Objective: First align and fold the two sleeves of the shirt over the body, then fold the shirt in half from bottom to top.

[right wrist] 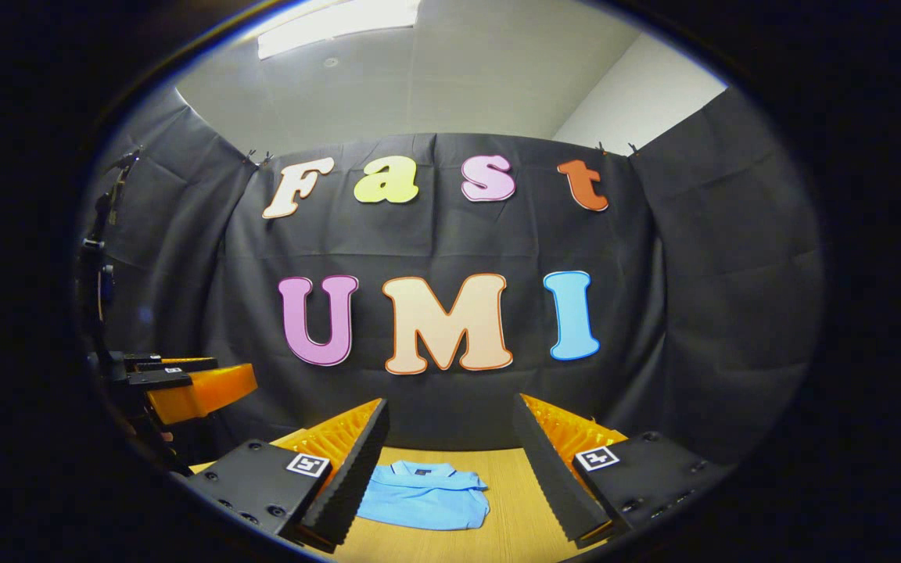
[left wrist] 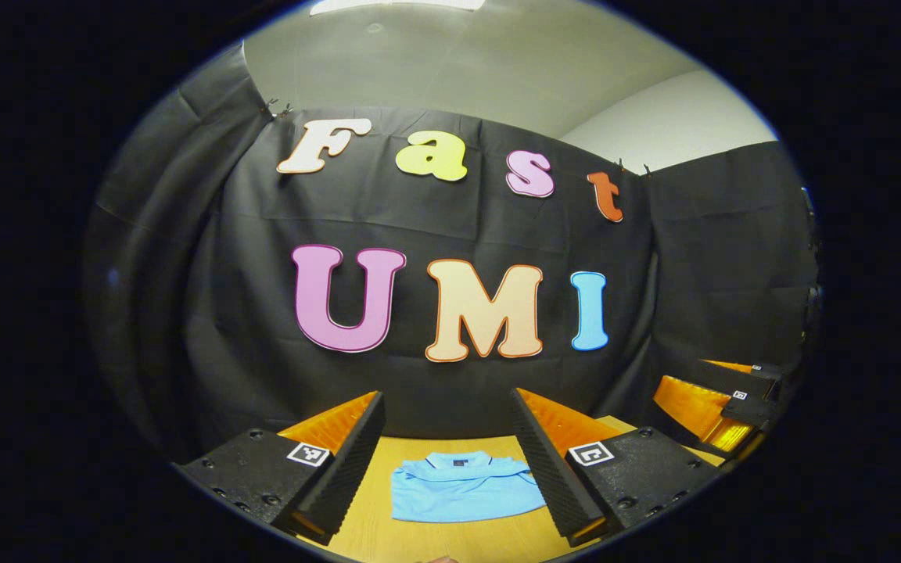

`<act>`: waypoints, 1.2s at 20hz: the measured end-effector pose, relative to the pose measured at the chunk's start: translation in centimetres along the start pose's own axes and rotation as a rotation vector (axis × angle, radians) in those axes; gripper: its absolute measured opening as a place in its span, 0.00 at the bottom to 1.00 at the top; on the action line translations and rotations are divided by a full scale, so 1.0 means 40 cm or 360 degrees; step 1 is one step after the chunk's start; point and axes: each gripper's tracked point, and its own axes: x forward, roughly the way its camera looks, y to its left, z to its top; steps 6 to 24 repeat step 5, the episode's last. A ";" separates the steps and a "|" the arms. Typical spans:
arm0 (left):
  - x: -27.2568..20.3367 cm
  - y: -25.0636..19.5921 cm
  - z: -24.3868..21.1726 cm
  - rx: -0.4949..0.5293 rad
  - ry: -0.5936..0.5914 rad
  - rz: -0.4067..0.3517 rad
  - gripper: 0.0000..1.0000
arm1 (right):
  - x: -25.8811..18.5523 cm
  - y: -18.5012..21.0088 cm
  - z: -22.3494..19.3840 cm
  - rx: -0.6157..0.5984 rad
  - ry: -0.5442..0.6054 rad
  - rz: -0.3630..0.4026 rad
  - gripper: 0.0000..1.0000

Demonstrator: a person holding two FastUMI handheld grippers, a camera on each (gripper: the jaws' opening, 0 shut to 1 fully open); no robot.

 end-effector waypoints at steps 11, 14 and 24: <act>-0.064 0.017 0.037 0.0026 -0.0044 0.0016 0.94 | -0.053 0.033 0.046 -0.0023 -0.0063 0.0018 0.98; -0.064 0.017 0.037 0.0026 -0.0044 0.0016 0.94 | -0.053 0.033 0.046 -0.0023 -0.0063 0.0018 0.98; -0.064 0.017 0.037 0.0026 -0.0044 0.0016 0.94 | -0.053 0.033 0.046 -0.0023 -0.0063 0.0018 0.98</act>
